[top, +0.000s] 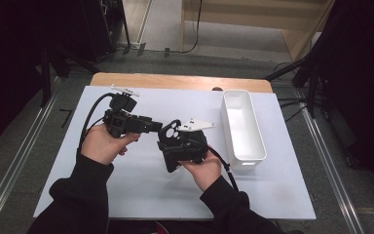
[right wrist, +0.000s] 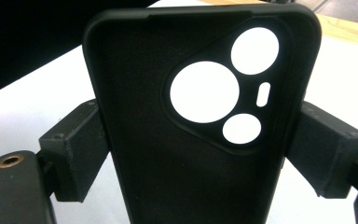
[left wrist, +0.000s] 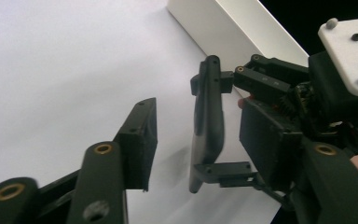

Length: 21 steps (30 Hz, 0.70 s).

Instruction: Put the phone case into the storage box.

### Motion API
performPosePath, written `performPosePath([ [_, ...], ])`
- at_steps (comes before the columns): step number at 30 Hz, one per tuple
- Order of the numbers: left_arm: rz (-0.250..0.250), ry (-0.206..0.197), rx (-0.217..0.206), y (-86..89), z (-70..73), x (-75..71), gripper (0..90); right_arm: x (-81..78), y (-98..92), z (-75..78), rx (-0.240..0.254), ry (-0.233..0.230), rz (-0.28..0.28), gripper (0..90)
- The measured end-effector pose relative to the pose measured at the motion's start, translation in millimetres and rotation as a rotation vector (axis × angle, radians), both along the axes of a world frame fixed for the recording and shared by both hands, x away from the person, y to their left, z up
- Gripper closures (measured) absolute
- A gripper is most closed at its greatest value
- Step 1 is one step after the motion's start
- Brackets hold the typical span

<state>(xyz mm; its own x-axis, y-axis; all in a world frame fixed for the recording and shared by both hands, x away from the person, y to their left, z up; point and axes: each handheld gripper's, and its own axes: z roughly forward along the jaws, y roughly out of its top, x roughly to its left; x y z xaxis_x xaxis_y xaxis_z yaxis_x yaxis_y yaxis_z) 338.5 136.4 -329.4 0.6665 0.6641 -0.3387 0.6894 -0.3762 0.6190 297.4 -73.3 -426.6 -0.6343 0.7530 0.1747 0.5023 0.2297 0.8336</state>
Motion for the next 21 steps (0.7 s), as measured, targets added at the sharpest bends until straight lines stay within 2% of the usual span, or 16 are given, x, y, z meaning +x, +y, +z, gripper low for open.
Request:
performPosePath([
  [4, -0.013, -0.008, 0.000, 4.8, -0.8, 1.5, 40.0, 0.5, -4.9, 2.1, 0.014, 0.006, 0.009, 11.4],
  [7, -0.051, -0.022, 0.008, 7.9, -2.8, 2.4, 36.8, 1.8, -8.9, 3.5, 0.024, 0.009, 0.031, 11.3],
  [9, -0.085, -0.071, 0.016, 9.9, -4.9, 1.1, 36.3, 2.7, -12.4, 5.3, 0.040, 0.012, 0.049, 11.4],
  [11, -0.116, -0.078, 0.011, 11.4, -7.1, 1.1, 32.7, 3.4, -15.9, 7.8, 0.045, 0.004, 0.062, 11.4],
  [16, -0.183, -0.083, -0.038, 14.3, -13.3, 1.9, 30.2, 6.0, -23.1, 15.6, 0.051, -0.003, 0.134, 11.4],
  [17, -0.201, -0.085, -0.037, 14.8, -15.1, 2.4, 28.8, 6.0, -24.5, 16.8, 0.048, -0.010, 0.146, 11.4],
  [19, -0.207, -0.100, -0.025, 14.5, -17.2, 2.3, 28.6, 6.3, -26.9, 19.0, 0.042, -0.008, 0.173, 11.3],
  [21, -0.217, -0.102, -0.030, 14.7, -20.5, 2.8, 28.6, 7.5, -29.9, 20.6, 0.045, 0.003, 0.203, 11.3],
])
